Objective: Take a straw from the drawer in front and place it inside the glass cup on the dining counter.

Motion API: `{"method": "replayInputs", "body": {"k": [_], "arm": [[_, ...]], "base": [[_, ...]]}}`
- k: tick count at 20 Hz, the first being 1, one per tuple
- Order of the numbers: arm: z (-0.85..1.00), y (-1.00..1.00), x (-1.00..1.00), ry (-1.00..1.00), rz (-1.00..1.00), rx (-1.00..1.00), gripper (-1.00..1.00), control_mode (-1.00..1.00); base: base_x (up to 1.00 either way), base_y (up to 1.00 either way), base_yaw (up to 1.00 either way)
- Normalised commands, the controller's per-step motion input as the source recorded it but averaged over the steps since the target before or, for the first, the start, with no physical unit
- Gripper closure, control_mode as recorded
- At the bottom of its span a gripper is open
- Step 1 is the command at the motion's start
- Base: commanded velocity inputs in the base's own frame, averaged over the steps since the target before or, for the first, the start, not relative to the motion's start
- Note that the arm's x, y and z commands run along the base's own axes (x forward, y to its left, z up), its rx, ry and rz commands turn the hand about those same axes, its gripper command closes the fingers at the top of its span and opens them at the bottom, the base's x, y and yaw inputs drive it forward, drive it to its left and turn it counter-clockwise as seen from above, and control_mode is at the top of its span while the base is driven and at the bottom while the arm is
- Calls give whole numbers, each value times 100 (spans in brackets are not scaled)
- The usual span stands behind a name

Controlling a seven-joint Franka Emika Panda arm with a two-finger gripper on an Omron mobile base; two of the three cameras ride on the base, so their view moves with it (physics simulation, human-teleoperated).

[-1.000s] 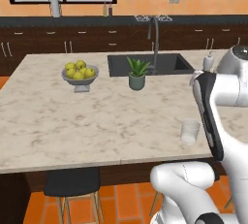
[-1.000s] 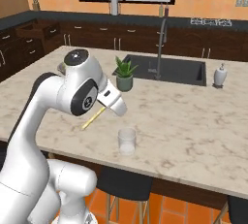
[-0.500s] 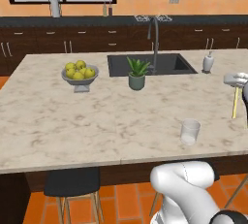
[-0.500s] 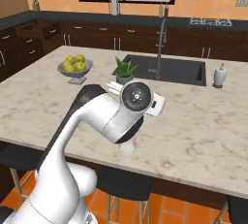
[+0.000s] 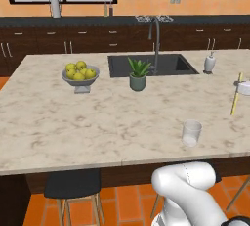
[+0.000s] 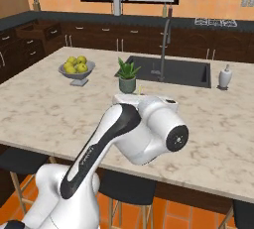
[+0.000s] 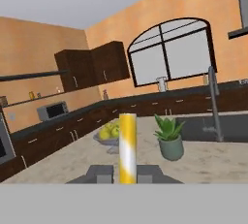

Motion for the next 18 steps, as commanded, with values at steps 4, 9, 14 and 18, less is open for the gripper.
{"method": "replayInputs", "body": {"k": [4,9,14,18], "arm": [[10,68,11,-13,16,-1,100,-100],[0,36,36,-3,13,-3,100,-100],[0,10,20,0,13,0,100,-100],[-5,10,21,0,11,0,100,-100]], "base": [[0,0,0],[0,0,0],[0,0,0],[0,0,0]]}}
